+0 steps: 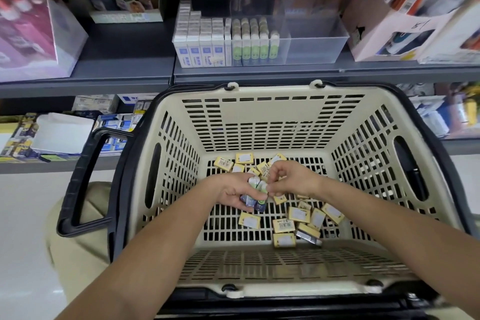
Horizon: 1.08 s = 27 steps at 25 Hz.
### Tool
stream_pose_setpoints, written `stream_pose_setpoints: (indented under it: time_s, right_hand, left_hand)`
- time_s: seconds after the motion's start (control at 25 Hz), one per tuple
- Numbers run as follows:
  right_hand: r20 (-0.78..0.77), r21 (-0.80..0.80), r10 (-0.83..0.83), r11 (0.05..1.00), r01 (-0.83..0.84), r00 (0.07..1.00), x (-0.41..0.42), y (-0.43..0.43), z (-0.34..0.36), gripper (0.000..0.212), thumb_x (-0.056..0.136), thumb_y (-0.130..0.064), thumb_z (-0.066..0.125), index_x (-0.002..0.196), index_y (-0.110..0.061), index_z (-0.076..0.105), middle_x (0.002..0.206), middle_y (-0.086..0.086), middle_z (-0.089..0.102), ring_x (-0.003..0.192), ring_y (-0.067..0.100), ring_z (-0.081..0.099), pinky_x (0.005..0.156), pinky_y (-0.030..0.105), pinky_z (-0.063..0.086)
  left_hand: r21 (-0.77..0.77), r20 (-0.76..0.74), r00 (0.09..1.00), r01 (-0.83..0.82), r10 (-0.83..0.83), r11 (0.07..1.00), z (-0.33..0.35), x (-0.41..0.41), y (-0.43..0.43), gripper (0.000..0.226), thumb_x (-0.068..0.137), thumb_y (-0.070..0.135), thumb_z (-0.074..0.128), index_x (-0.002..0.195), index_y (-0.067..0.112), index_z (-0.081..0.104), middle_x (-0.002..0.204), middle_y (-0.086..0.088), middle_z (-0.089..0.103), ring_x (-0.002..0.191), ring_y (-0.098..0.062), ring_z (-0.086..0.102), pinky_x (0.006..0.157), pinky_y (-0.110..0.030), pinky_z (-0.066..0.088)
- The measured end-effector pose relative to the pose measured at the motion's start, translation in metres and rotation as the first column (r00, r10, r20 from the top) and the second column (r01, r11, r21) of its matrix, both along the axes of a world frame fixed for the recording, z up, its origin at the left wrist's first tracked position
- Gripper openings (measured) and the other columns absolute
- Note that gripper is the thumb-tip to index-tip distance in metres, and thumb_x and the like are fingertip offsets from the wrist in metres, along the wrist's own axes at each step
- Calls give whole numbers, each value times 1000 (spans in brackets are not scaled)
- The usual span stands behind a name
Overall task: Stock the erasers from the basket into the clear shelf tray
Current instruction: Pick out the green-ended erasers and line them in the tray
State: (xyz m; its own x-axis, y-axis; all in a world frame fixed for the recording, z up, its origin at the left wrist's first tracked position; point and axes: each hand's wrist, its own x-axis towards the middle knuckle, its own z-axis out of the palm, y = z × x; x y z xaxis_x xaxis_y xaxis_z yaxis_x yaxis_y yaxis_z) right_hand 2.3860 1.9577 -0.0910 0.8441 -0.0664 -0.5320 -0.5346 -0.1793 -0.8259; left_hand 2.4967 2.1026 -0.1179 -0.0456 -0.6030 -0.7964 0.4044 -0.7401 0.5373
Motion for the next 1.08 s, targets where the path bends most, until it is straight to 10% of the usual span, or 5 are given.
stream_pose_setpoints:
  time_s: [0.12,0.4,0.68,0.92,1.08]
  right_hand:
    - [-102,-213,112,968,-131,988,-9,-17,0,19,80,-13,71,82,-12,51,79,2,61,65,9,60,58,20,50]
    - [-513,-634,542,285,-719,666,-40,-22,-25,32,80,-39,65,100,-16,57,102,0,55,88,18,55,55,26,34]
    - [-402,-704,398,441,-557,824,-32,-32,-10,13,85,-36,60,85,-23,58,89,-7,60,84,12,55,60,25,40]
    - [-636,-596,543,106,-796,549,-52,-15,-24,77,68,-50,74,125,-16,35,103,5,59,87,24,57,48,27,26]
    - [-487,-647,495,350,-678,720,-50,-18,-26,51,81,-28,63,122,-13,36,92,4,59,79,20,59,52,29,45]
  left_hand:
    - [6,66,997,-43,42,999,-2,-2,-4,26,81,1,68,99,17,57,86,-1,67,77,-13,63,72,-27,54]
    - [-21,79,995,-66,68,998,-1,0,-6,31,80,5,71,104,18,56,93,-4,68,78,-14,64,73,-28,53]
    - [-35,103,995,21,-17,999,1,3,-3,27,80,12,72,101,21,58,96,-3,68,81,-12,65,65,-23,52]
    - [-58,111,994,-17,23,998,2,0,-7,27,79,13,74,98,24,59,87,1,72,74,-10,68,62,-20,53]
    - [-48,124,992,8,-2,999,4,0,-5,26,80,12,73,98,23,59,89,0,70,78,-12,66,58,-20,50]
